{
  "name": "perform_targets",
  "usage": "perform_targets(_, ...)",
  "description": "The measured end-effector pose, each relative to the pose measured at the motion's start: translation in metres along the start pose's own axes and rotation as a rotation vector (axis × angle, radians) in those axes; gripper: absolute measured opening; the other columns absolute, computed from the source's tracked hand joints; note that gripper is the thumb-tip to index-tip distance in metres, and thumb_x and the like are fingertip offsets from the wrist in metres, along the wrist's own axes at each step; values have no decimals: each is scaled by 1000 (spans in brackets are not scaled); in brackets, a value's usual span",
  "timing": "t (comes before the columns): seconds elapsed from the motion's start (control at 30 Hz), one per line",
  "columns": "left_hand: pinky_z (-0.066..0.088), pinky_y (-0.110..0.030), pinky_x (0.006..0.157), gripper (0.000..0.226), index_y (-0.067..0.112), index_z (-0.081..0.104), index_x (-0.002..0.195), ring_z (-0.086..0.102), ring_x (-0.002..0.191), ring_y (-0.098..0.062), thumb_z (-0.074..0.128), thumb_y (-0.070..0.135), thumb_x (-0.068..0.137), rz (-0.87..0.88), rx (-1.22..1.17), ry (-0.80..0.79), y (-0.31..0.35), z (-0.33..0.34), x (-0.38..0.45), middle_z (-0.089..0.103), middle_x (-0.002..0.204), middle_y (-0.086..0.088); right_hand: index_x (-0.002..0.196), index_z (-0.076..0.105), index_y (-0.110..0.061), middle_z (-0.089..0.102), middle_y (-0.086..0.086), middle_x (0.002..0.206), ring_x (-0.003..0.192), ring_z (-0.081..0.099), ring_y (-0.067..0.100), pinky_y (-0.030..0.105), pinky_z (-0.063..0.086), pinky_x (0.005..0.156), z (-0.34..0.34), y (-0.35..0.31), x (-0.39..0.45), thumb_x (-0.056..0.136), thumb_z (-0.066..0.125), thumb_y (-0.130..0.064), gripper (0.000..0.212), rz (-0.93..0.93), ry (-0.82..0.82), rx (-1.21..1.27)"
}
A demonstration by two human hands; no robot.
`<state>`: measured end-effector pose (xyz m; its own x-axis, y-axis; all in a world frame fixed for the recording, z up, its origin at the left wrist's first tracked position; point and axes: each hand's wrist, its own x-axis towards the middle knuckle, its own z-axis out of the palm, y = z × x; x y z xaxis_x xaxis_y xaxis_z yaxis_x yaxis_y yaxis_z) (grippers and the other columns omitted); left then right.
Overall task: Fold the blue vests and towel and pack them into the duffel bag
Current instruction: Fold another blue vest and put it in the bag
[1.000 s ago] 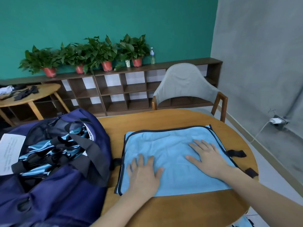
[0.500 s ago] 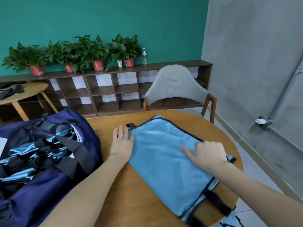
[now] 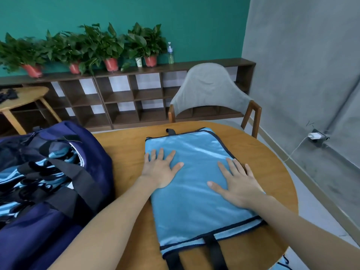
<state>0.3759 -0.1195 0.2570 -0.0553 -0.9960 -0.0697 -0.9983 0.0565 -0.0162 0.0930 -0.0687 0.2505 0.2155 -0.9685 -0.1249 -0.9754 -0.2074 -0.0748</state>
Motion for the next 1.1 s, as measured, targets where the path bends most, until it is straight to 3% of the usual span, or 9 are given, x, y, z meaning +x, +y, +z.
perform_targets(0.17, 1, -52, 124, 79, 29, 12, 161, 9, 155, -32, 0, 71, 95, 70, 203, 136, 3, -11, 1, 17, 167, -10, 161, 2, -31, -6, 4, 169, 155, -12, 24, 53, -6, 124, 2, -17, -10, 77, -1, -94, 106, 62, 58, 27)
perform_targets(0.3, 7, -43, 126, 69, 29, 20, 160, 15, 154, -23, 17, 66, 101, 164, -94, 148, 10, -8, -40, 25, 166, -4, 160, 18, -31, 13, -1, 168, 155, 4, 19, 48, -2, 126, -1, -13, -40, 84, 8, -89, 95, 14, 146, 36)
perform_targets(0.4, 22, -31, 123, 62, 27, 44, 151, 34, 146, -14, 34, 62, 100, 259, -386, 207, 10, -6, -87, 46, 154, 3, 154, 35, -30, 30, -7, 162, 151, 18, 11, 38, 4, 126, -1, -8, -70, 91, 25, -81, 81, -47, 235, 133)
perform_targets(0.53, 39, -20, 108, 43, 26, 72, 122, 55, 121, 2, 54, 56, 96, 326, -594, 249, 6, -5, -155, 68, 124, 15, 131, 61, -32, 56, -17, 136, 132, 44, 5, 25, 30, 109, 7, 3, -112, 94, 35, -74, 61, -139, 388, 220)
perform_targets(0.63, 42, -20, 103, 45, 25, 77, 110, 58, 112, 7, 57, 61, 92, 331, -608, 246, -4, 8, -192, 70, 114, 18, 115, 72, -29, 65, -18, 120, 118, 57, 6, 25, 42, 100, 20, 11, -137, 95, 33, -73, 62, -160, 436, 272)
perform_targets(0.73, 27, -8, 111, 67, 24, 70, 127, 48, 128, 5, 53, 73, 84, 274, -581, 178, -12, 21, -217, 62, 134, 12, 124, 71, -28, 62, -16, 131, 124, 53, 5, 18, 34, 106, 27, 17, -156, 93, 37, -70, 63, -150, 389, 387)
perform_targets(0.83, 20, -10, 116, 75, 27, 63, 136, 39, 139, 4, 54, 76, 79, 227, -626, 107, -12, 25, -237, 54, 146, 9, 129, 68, -30, 59, -19, 135, 125, 47, -2, 18, 30, 109, 31, 21, -170, 87, 35, -80, 73, -154, 350, 467)
perform_targets(0.97, 19, -2, 109, 81, 29, 69, 128, 41, 131, 12, 64, 79, 64, 192, -721, 85, -11, 20, -260, 58, 142, 10, 131, 66, -29, 54, -25, 132, 124, 45, -5, 17, 28, 110, 33, 26, -187, 77, 61, -74, 70, -174, 294, 514)
perform_targets(1.1, 29, -16, 116, 81, 40, 73, 113, 48, 124, 16, 75, 84, 45, 143, -812, 68, -14, 21, -275, 62, 135, 15, 125, 70, -29, 60, -24, 127, 121, 49, -3, 5, 27, 104, 38, 27, -199, 65, 76, -62, 69, -188, 306, 570)
